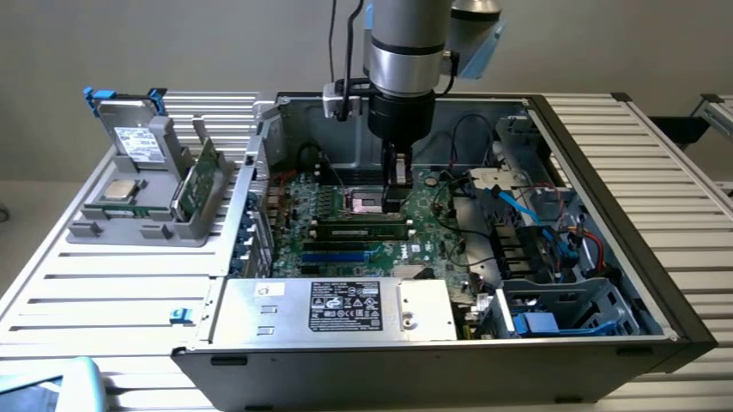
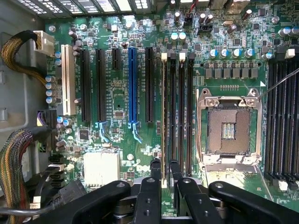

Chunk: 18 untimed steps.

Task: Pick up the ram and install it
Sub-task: 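Press down the ram until it locks into place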

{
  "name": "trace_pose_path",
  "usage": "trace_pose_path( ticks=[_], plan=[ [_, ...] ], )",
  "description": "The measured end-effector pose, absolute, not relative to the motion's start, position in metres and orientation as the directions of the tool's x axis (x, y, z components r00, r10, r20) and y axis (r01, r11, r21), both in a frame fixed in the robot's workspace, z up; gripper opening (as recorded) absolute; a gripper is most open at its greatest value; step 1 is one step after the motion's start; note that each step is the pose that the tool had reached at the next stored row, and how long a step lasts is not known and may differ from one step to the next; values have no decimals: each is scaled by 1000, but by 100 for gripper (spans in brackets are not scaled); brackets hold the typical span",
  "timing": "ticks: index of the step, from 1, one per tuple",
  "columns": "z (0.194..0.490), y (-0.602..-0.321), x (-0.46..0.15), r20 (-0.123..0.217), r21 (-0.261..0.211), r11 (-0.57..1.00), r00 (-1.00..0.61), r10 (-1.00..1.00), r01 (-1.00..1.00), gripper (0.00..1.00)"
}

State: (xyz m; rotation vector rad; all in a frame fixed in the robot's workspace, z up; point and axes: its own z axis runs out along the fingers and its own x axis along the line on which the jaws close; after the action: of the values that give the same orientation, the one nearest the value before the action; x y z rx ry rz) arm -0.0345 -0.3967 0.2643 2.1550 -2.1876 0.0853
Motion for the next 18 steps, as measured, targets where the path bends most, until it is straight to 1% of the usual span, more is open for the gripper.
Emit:
trace_pose_path(
  ticks=[3, 4, 5, 6, 7, 13, 18],
  plan=[
    [264, -397, -34, 88, 9, 15, -15, -996, -1000, 22],
    [264, -397, -34, 88, 9, 15, -15, -996, -1000, 19],
    [264, -397, -34, 88, 9, 15, -15, -996, -1000, 19],
    [264, -397, -34, 88, 9, 15, -15, -996, -1000, 13],
    [264, -397, -34, 88, 9, 15, -15, -996, -1000, 11],
    [263, -397, -34, 93, 9, 17, -16, -995, -1000, 11],
    [259, -397, -34, 114, 9, 17, -16, -993, -1000, 11]
  ],
)
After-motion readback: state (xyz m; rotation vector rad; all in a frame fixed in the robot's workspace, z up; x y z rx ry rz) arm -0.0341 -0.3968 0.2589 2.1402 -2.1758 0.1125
